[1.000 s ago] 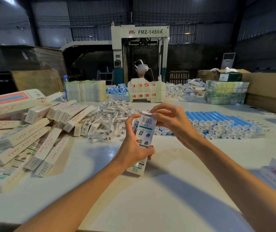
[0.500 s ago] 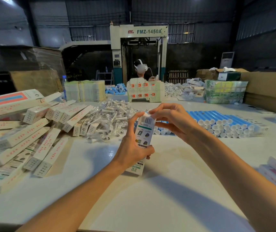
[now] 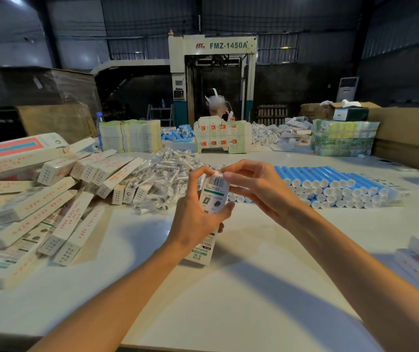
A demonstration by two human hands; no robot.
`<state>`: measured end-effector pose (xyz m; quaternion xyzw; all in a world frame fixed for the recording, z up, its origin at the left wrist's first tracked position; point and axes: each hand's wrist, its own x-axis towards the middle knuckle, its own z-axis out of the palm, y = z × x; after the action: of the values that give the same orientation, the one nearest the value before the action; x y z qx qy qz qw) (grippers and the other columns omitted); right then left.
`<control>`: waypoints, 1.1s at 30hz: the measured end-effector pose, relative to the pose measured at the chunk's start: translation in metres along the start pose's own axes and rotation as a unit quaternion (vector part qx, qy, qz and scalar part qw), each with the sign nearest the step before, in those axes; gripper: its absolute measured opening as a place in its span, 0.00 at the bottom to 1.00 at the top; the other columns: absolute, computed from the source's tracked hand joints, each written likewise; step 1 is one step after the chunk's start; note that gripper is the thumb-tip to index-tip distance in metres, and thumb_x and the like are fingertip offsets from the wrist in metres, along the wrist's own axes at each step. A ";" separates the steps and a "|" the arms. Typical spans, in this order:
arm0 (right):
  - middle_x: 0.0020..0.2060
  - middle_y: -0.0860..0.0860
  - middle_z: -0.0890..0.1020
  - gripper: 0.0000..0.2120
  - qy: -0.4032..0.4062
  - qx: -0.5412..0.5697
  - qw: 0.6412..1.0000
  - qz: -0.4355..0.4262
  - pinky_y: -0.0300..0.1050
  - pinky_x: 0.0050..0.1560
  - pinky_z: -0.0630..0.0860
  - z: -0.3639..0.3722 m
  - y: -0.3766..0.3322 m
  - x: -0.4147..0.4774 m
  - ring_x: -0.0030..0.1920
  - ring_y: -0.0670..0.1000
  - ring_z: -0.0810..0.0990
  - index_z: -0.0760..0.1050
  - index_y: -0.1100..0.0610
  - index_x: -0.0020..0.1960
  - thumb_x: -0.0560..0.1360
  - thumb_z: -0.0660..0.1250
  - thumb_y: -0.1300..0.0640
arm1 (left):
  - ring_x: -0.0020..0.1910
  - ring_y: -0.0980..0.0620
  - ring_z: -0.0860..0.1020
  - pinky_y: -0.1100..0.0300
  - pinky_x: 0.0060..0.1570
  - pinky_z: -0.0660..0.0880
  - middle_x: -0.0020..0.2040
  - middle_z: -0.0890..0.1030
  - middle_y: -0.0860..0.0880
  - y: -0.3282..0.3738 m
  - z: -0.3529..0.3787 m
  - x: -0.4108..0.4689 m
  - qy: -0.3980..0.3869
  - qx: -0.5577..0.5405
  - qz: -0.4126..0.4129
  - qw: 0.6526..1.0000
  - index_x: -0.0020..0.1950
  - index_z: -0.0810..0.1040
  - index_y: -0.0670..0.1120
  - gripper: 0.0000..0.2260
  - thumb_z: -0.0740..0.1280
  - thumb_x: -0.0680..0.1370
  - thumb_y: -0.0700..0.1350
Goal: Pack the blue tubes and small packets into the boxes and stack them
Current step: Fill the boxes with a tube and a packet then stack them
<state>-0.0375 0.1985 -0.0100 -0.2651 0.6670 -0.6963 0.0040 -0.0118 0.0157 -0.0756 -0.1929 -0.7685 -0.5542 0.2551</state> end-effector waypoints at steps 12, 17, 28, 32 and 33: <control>0.51 0.50 0.88 0.04 0.037 -0.102 0.992 -0.069 0.45 0.48 0.83 0.001 0.023 -0.006 0.53 0.51 0.86 0.85 0.59 0.52 0.78 0.74 0.60 | 0.47 0.46 0.88 0.52 0.42 0.85 0.52 0.88 0.47 0.004 -0.004 0.004 0.002 -0.109 -0.020 0.994 0.73 0.73 0.59 0.14 0.66 0.87 0.50; 0.51 0.50 0.88 0.05 0.036 -0.104 0.989 -0.096 0.48 0.51 0.84 0.001 0.031 -0.007 0.54 0.52 0.86 0.86 0.56 0.53 0.78 0.73 0.59 | 0.46 0.46 0.88 0.57 0.39 0.82 0.48 0.88 0.46 0.006 -0.005 0.003 0.012 -0.144 -0.047 0.988 0.60 0.82 0.54 0.05 0.69 0.85 0.49; 0.49 0.54 0.88 0.06 0.078 -0.065 0.989 -0.107 0.64 0.56 0.83 0.009 0.038 -0.011 0.52 0.57 0.87 0.83 0.62 0.48 0.77 0.76 0.59 | 0.44 0.47 0.87 0.55 0.39 0.82 0.49 0.87 0.45 0.012 -0.004 -0.001 0.040 -0.127 -0.033 0.990 0.60 0.82 0.51 0.05 0.69 0.85 0.47; 0.48 0.53 0.89 0.05 0.081 -0.071 0.989 -0.103 0.57 0.53 0.85 0.008 0.038 -0.010 0.51 0.55 0.87 0.82 0.61 0.46 0.77 0.75 0.60 | 0.43 0.47 0.87 0.56 0.38 0.81 0.47 0.87 0.45 0.013 -0.003 0.000 0.039 -0.136 -0.032 0.989 0.57 0.82 0.52 0.03 0.69 0.85 0.46; 0.48 0.52 0.89 0.04 0.083 -0.080 0.988 -0.106 0.52 0.50 0.84 0.007 0.037 -0.009 0.50 0.54 0.87 0.82 0.61 0.45 0.77 0.75 0.60 | 0.43 0.48 0.87 0.57 0.37 0.81 0.47 0.87 0.46 0.013 -0.003 0.000 0.038 -0.135 -0.032 0.990 0.57 0.82 0.52 0.03 0.69 0.85 0.46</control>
<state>-0.0402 0.1911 -0.0482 -0.2752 0.6864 -0.6570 -0.1466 -0.0041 0.0168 -0.0653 -0.1800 -0.6821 -0.6675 0.2383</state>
